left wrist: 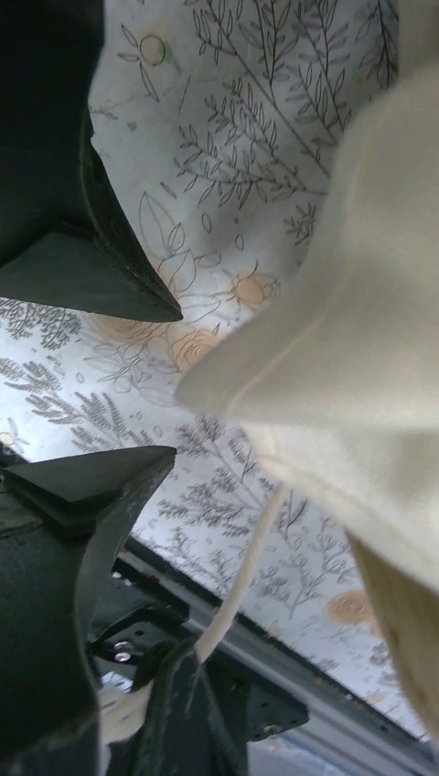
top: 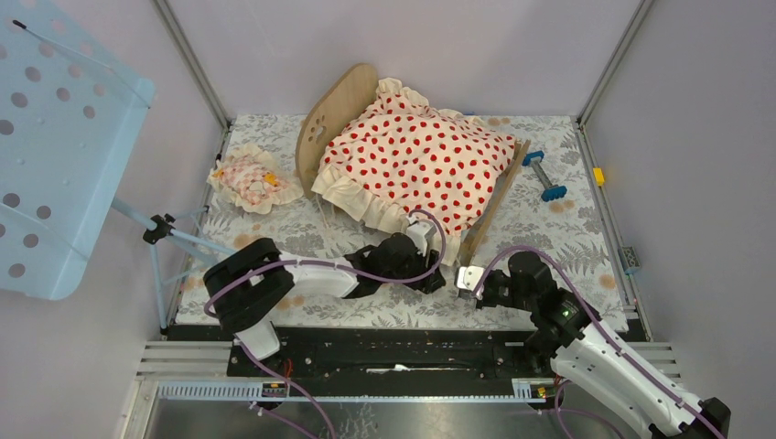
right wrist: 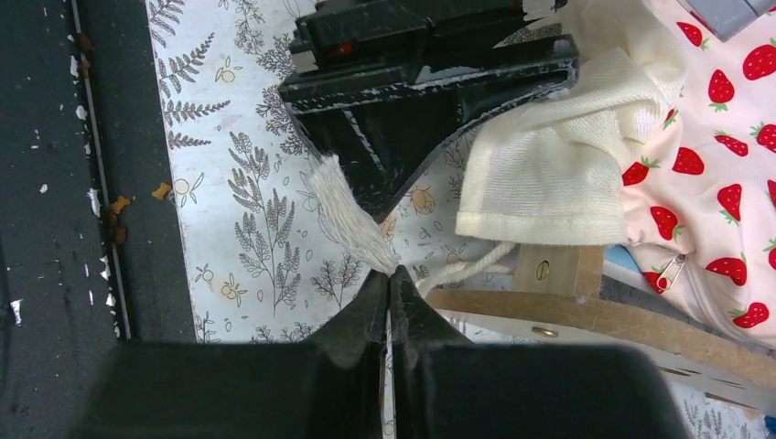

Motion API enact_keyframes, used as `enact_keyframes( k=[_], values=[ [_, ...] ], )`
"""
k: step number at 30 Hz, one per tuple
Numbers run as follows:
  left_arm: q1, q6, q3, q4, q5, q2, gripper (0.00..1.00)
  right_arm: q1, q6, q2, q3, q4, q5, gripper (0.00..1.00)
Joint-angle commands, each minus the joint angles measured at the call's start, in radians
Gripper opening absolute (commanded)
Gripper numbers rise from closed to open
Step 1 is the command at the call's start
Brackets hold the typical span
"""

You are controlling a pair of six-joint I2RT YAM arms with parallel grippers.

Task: Set up the pet bed
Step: Tie the ropes to the bed frame.

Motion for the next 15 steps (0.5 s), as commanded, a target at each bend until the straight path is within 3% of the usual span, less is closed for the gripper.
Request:
enact_keyframes(
  k=[1, 15],
  values=[
    [0.004, -0.044, 0.027, 0.131, -0.094, 0.018, 0.57, 0.006, 0.020, 0.000, 0.000, 0.011, 0.006, 0.00],
    [0.004, -0.043, 0.083, 0.230, -0.155, 0.102, 0.68, 0.005, 0.019, -0.003, 0.000, -0.013, -0.032, 0.00]
  ],
)
